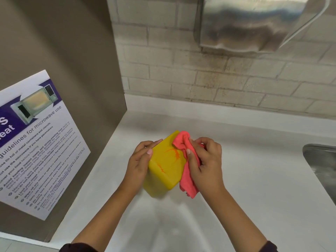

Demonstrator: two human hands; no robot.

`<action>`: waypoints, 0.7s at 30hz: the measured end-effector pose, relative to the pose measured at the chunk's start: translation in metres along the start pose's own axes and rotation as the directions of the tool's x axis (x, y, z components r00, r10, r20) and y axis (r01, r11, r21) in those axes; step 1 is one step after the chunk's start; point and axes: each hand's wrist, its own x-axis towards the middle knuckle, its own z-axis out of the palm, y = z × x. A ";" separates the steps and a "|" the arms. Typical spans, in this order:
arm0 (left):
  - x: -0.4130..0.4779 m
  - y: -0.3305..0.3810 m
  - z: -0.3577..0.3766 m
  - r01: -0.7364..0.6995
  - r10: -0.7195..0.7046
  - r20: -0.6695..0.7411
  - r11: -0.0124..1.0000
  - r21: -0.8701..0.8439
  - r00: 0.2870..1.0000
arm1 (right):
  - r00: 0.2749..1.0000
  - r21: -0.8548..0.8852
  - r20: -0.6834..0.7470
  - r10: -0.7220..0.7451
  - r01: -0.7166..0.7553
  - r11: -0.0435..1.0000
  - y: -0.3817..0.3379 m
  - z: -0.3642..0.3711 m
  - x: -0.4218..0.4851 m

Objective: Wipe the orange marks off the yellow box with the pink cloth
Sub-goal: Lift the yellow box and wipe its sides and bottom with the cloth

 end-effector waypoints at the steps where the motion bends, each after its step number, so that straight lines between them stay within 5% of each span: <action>1: 0.000 0.000 0.000 -0.002 0.002 -0.005 1.000 -0.003 1.000 | 0.999 -0.044 -0.035 0.015 -0.016 0.999 -0.003 0.001 0.002; 3: 0.000 -0.001 -0.001 0.003 -0.003 -0.015 1.000 -0.001 1.000 | 0.995 -0.077 -0.076 0.064 -0.070 0.995 -0.008 0.004 0.008; 9: 0.001 -0.003 -0.003 -0.007 0.008 -0.021 0.999 0.047 1.000 | 0.962 0.286 -0.007 0.272 -0.258 0.923 -0.023 0.008 0.023; 16: 0.000 -0.004 -0.002 -0.028 0.030 -0.038 0.999 0.032 0.999 | 0.983 -0.180 0.180 0.039 -0.006 0.984 -0.040 0.015 0.004; 21: 0.000 -0.006 0.000 -0.027 0.030 -0.065 0.999 0.041 0.997 | 0.957 -0.108 0.287 -0.041 0.075 0.991 -0.023 -0.003 0.004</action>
